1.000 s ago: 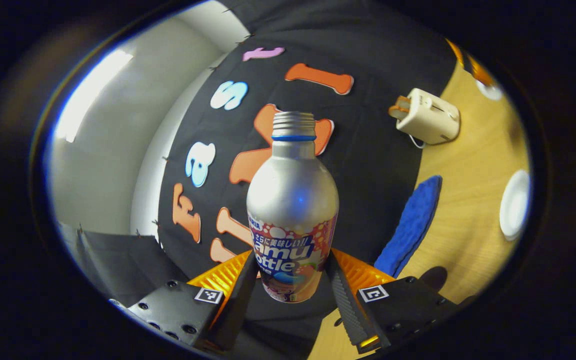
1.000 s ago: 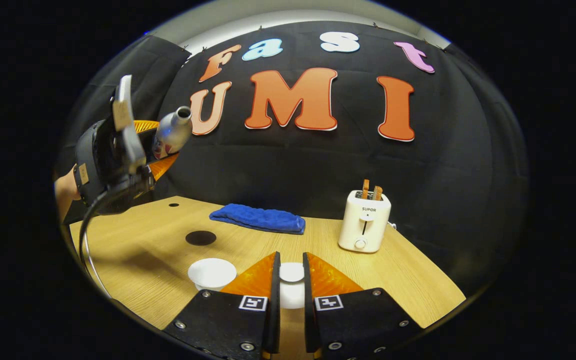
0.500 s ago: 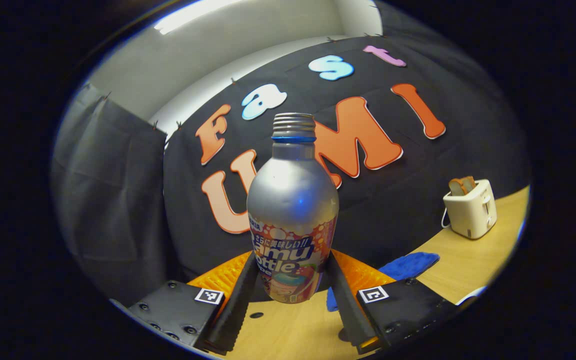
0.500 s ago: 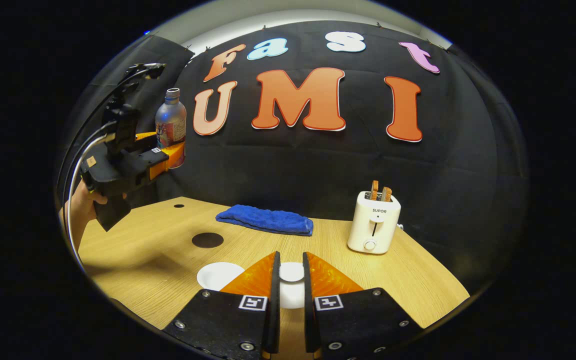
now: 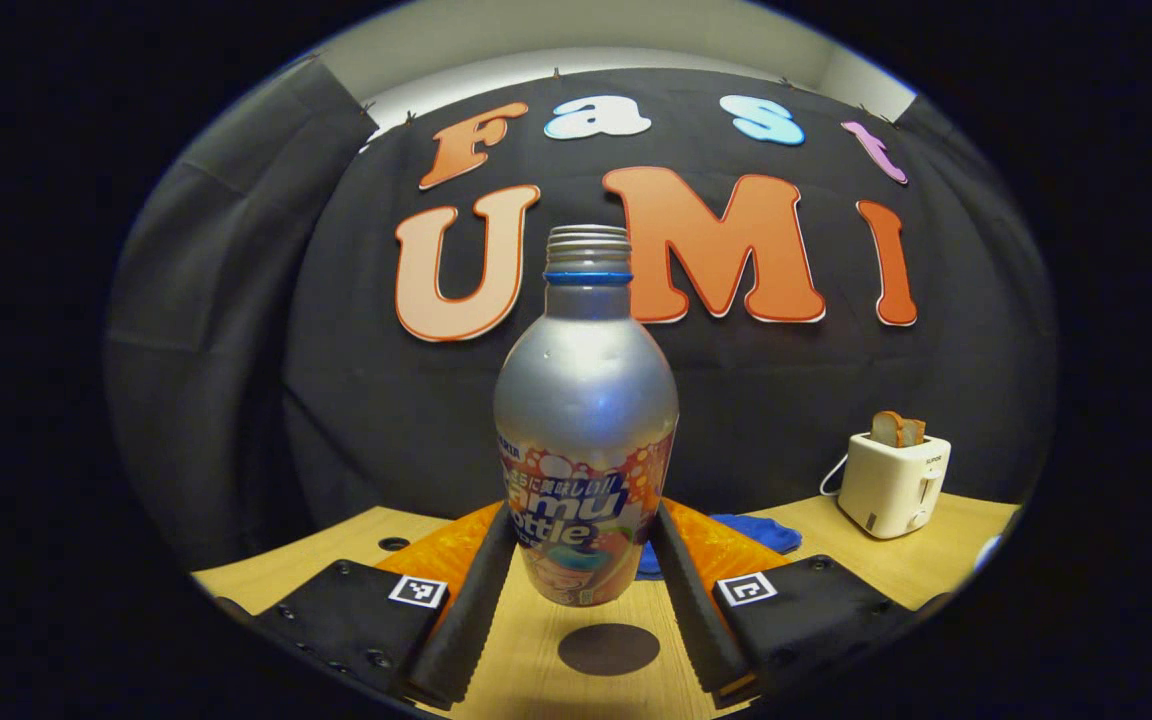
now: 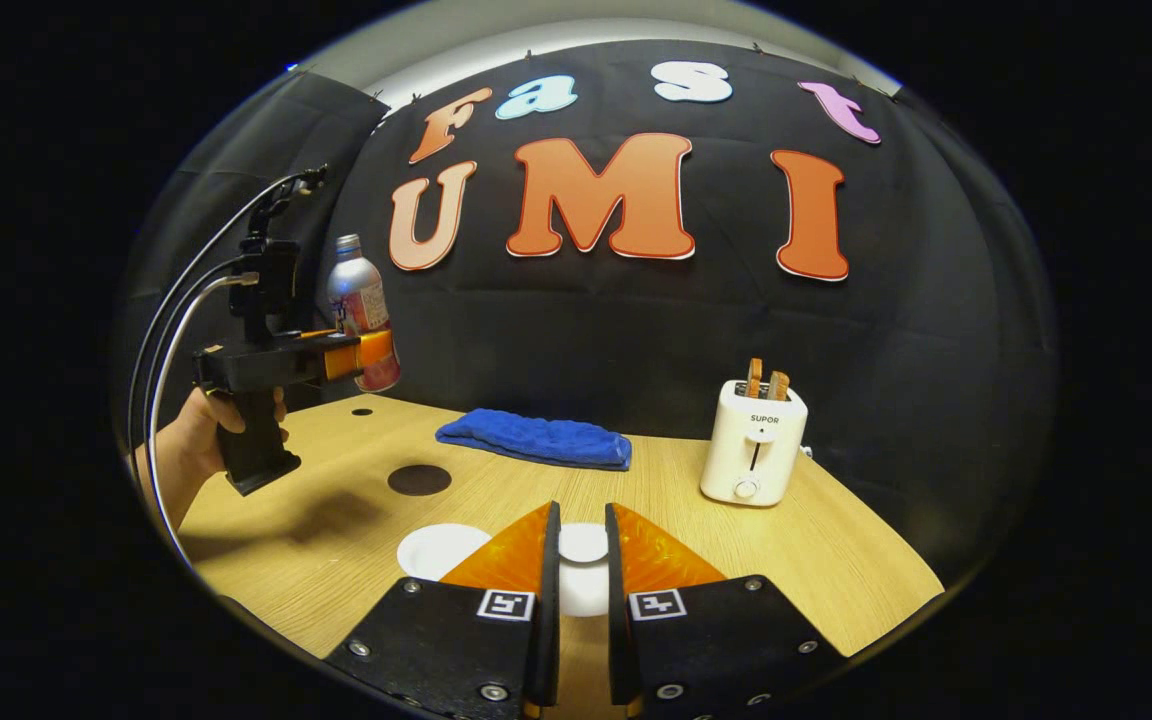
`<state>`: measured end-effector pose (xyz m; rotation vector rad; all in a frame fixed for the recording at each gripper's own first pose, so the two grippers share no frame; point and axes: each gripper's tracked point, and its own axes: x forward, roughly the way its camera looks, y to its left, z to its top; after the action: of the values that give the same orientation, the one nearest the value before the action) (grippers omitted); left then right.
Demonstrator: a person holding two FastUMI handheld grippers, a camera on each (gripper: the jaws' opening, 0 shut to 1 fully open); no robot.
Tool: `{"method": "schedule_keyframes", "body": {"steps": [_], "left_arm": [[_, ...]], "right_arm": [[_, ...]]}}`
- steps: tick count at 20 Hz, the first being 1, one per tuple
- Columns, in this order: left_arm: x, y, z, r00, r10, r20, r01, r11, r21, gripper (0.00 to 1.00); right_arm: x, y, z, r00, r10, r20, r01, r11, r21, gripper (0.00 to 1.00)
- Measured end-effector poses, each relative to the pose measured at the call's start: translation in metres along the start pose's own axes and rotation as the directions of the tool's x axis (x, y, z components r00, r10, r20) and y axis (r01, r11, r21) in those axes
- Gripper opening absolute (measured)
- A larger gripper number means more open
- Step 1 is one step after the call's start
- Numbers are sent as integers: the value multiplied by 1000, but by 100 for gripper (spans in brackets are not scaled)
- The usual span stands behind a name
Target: Open the teacup lid with one hand, grasp the water bottle and pour water into the teacup with the other hand; after pouring, place the water bottle on the coaster and then close the teacup lid.
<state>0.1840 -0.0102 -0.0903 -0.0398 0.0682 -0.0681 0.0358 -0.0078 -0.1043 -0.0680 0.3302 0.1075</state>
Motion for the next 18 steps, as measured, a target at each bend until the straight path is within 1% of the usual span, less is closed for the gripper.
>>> {"method": "schedule_keyframes", "body": {"steps": [1,5,6,7,8,9,10,12,13,14,15,16,18], "left_arm": [[4,-1,-11,1000,-4,-23,3,1000,-17,83],[18,-2,-49,992,-30,-119,20,996,-89,83],[21,-4,-58,988,-38,-146,23,994,-103,79],[22,-5,-68,984,-49,-170,30,994,-110,87],[25,-5,-77,980,-48,-192,27,993,-112,80],[26,-6,-85,976,-57,-209,33,993,-115,87],[28,-6,-91,973,-60,-223,34,992,-121,79],[30,-8,-105,965,-70,-253,40,992,-124,79],[31,-12,-112,960,-80,-268,47,991,-128,83],[32,-13,-119,955,-83,-283,49,991,-128,80],[34,-15,-126,950,-92,-299,55,990,-129,83],[34,-16,-132,945,-95,-314,58,990,-126,80],[33,-15,-141,933,-98,-345,64,992,-108,80]], "right_arm": [[1,0,-1,1000,1,-3,-1,1000,5,20],[1,0,-6,1000,6,-13,-6,1000,6,20],[2,1,-7,1000,9,-14,-9,1000,10,20],[2,3,-9,1000,17,-20,-17,1000,12,20],[3,5,-10,1000,19,-20,-19,1000,13,20],[3,7,-12,999,25,-22,-24,1000,9,20],[4,10,-13,999,29,-24,-29,1000,6,20],[5,14,-16,999,43,-31,-43,999,8,20],[6,15,-17,998,48,-32,-47,999,12,20],[7,18,-17,998,56,-32,-56,998,13,20],[8,19,-17,998,58,-32,-57,998,15,20],[9,21,-18,997,64,-35,-63,998,15,20],[11,21,-19,997,63,-38,-63,998,15,20]]}}
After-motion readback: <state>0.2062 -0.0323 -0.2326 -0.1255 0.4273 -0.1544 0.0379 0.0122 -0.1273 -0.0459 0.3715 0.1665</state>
